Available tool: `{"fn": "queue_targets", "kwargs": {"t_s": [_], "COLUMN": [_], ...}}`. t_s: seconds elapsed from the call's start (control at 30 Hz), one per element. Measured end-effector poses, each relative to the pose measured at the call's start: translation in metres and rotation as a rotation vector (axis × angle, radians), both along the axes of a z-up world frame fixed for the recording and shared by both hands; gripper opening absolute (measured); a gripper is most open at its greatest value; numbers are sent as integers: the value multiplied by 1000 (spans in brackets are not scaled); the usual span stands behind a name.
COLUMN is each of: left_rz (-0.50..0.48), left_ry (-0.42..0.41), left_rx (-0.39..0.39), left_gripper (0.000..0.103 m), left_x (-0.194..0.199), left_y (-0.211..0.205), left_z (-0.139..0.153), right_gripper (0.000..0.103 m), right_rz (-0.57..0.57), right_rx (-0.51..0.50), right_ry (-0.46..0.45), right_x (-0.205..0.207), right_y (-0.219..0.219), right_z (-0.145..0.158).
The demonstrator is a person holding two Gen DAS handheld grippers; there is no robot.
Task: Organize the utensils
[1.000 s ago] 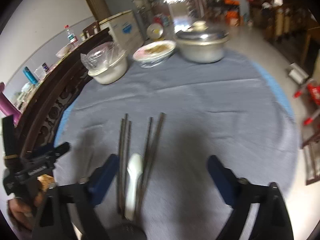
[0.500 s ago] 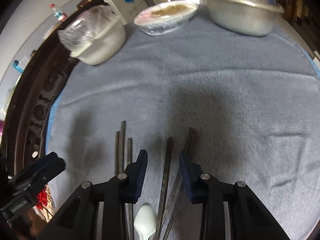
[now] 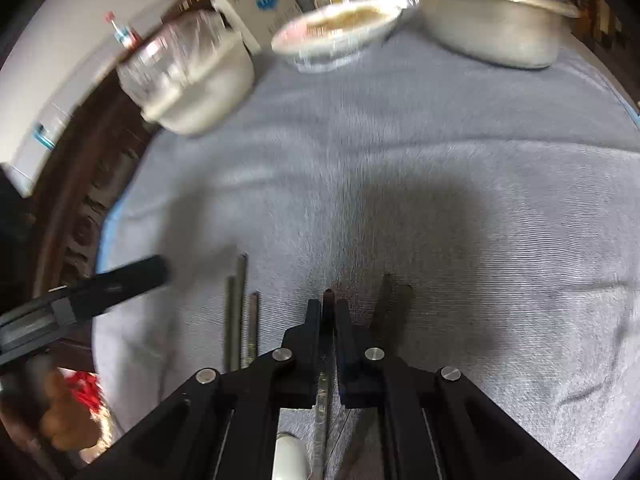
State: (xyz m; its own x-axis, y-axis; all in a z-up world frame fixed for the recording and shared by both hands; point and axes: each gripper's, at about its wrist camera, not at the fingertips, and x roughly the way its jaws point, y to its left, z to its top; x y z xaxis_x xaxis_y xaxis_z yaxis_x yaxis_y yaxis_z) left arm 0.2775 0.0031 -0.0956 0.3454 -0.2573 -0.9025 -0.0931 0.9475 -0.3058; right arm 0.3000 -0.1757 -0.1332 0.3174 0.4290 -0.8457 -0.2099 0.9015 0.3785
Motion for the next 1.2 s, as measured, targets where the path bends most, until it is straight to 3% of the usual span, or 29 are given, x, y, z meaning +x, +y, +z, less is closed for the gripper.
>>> {"fn": "queue_targets", "kwargs": {"t_s": [0.2, 0.27, 0.4, 0.73, 0.87, 1.03, 1.2], "left_rz": [-35, -32, -34, -76, -78, -64, -83], "left_ry": [70, 95, 137, 139, 134, 53, -111], "left_rx": [4, 7, 15, 92, 97, 85, 72], "left_gripper": [50, 39, 29, 8, 6, 6, 5], "left_x": [22, 28, 37, 50, 49, 32, -14], "left_y": [-28, -31, -38, -50, -51, -50, -53], "left_z": [-16, -23, -36, -37, -38, -19, 40], "right_gripper": [7, 7, 7, 7, 7, 7, 7], "right_rz": [-55, -69, -90, -97, -102, -110, -115], "right_rx": [113, 139, 154, 188, 188, 180, 181], "right_ry": [-69, -86, -114, -145, -157, -197, -284], "right_x": [-24, -35, -46, -73, -81, -94, -120], "right_y": [-40, -49, -59, -74, -75, -76, -78], "right_z": [29, 36, 49, 63, 65, 75, 97]}}
